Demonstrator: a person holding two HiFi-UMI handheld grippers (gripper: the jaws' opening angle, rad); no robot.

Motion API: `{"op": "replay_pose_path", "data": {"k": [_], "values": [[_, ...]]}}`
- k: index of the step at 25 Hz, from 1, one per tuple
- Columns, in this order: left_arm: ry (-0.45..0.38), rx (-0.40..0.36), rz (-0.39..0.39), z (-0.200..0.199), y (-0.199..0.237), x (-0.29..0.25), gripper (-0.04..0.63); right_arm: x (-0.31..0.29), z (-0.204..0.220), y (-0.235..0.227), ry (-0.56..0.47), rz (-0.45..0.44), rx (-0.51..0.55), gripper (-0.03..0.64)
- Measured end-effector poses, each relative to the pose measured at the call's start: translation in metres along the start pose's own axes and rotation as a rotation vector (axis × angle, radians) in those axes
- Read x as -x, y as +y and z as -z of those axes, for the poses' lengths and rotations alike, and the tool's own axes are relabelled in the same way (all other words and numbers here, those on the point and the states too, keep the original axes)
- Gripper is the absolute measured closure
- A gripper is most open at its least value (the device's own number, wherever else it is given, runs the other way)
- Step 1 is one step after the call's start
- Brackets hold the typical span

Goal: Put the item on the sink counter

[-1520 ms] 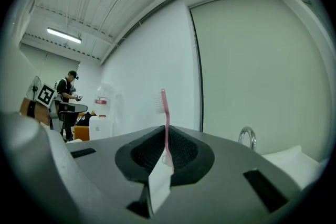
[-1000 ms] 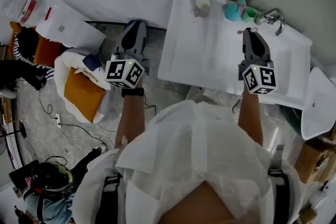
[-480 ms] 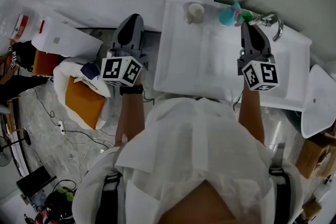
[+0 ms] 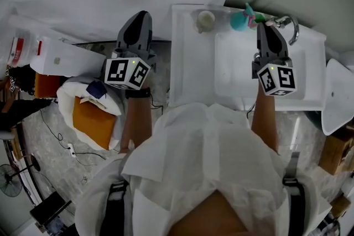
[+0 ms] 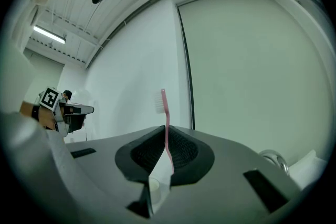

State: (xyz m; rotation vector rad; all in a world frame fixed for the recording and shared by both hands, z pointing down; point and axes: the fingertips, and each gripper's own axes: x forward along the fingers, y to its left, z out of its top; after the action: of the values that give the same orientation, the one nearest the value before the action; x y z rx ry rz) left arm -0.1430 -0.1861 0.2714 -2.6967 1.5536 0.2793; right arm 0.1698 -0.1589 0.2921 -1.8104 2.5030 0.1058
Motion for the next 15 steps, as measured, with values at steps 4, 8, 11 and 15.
{"op": "replay_pose_path", "data": {"k": [4, 8, 11, 15], "values": [[0.014, 0.009, 0.032, 0.005, 0.017, -0.017, 0.558, -0.017, 0.000, 0.007, 0.010, 0.018, 0.002, 0.594], [0.025, 0.014, 0.050, 0.008, 0.032, -0.028, 0.558, -0.035, -0.002, 0.015, 0.008, 0.020, 0.006, 0.592], [0.032, 0.013, 0.059, 0.013, 0.038, -0.034, 0.558, -0.047, -0.002, 0.019, 0.008, 0.012, 0.006, 0.594], [0.037, 0.018, 0.058, 0.019, 0.048, -0.041, 0.558, -0.065, 0.000, 0.025, 0.007, -0.004, 0.007, 0.592]]}}
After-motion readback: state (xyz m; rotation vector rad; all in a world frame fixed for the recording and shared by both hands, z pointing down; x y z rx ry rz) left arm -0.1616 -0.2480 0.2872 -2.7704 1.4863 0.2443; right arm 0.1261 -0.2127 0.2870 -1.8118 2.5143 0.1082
